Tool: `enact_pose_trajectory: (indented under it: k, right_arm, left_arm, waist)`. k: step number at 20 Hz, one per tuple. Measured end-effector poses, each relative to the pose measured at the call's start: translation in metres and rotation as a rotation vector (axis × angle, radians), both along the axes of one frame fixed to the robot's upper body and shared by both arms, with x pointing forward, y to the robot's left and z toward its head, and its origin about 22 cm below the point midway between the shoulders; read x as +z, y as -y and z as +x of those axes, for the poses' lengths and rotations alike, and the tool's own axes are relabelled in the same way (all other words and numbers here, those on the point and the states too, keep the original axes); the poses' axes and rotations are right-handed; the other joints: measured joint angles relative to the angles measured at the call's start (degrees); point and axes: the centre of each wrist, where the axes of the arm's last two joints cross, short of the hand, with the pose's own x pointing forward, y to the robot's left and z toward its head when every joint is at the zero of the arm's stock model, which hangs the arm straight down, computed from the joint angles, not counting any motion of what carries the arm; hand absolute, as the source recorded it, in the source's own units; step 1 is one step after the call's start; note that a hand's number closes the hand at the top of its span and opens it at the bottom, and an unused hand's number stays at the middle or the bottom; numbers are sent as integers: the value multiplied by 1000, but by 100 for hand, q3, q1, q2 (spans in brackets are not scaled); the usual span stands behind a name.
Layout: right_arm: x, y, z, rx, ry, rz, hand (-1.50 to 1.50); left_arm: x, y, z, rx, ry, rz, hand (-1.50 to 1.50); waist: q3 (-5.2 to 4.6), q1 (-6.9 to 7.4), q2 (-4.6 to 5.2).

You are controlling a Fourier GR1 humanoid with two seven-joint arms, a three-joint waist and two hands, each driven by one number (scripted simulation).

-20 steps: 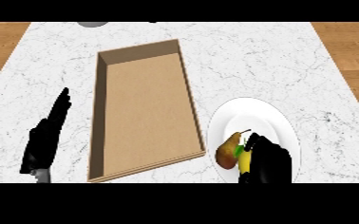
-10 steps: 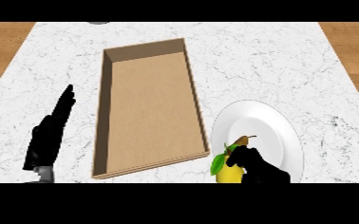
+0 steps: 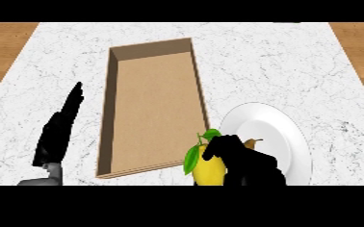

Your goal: Pick the lemon from the plate and place it in the cardboard box

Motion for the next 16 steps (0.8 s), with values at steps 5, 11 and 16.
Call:
enact_pose_trajectory:
  k: [5,11,16]
  right_arm:
    - [18,-19,33,32,12,24,150]
    - [29,-40,84,38,-34,11,150]
    - [29,-52,130,20,-128,9,150]
  left_arm:
    - [-4,-5,-4,-11,-1,7,0]
    - [-1,-2,3,-20,8,7,0]
    - [-3,4,8,-30,8,-2,0]
  waist:
    - [-3,81,14]
    - [-3,157,34]
    - [-1,205,55]
